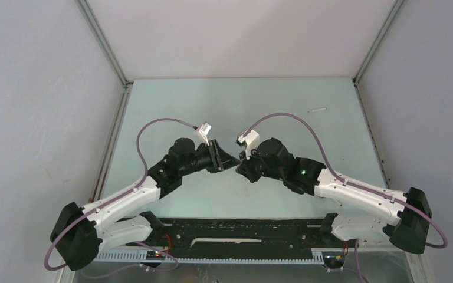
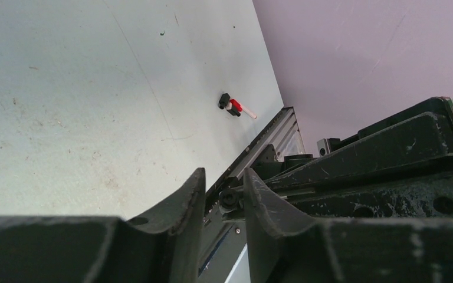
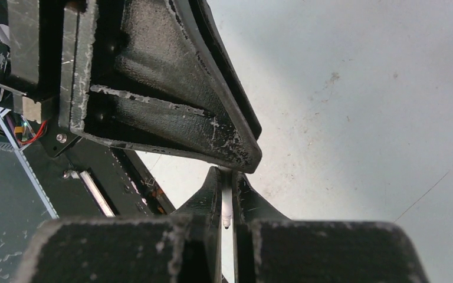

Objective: Insert the pens into the pen caps

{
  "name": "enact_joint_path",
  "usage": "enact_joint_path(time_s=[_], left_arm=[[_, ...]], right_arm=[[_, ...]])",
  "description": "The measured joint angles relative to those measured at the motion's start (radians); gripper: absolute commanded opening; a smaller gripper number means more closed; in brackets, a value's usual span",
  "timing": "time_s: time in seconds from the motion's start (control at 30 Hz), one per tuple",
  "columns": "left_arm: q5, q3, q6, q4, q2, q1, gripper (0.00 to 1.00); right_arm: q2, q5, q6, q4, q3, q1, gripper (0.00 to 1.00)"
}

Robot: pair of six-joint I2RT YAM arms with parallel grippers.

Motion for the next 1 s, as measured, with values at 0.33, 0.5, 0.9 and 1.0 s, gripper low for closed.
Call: enact_joint_path(time_s=[0.33, 0.5, 0.9, 1.0], left_arm=[[-0.006, 0.019, 0.004, -0.032, -0.001, -0.002, 0.00], [-0.028, 0.021, 0.001, -0.047, -0.016, -0.002, 0.00], [-0.165, -0.012, -0.166, 0.021, -0.196, -0.003, 0.00], [-0.205, -0.055, -0.240, 0.066, -0.254, -0.004, 0.00]], right_arm=[[0.013, 0.012, -0.004, -0.008, 0.014, 0.008, 0.20], [0.013, 0.055, -0.004, -0.008, 0.024, 0.022, 0.67], [-0.183, 0.223, -0.069, 0.262, -0.126, 0.062, 0.72], [-0.269, 0.183, -0.085, 0.408, -0.240, 0.064, 0.71]])
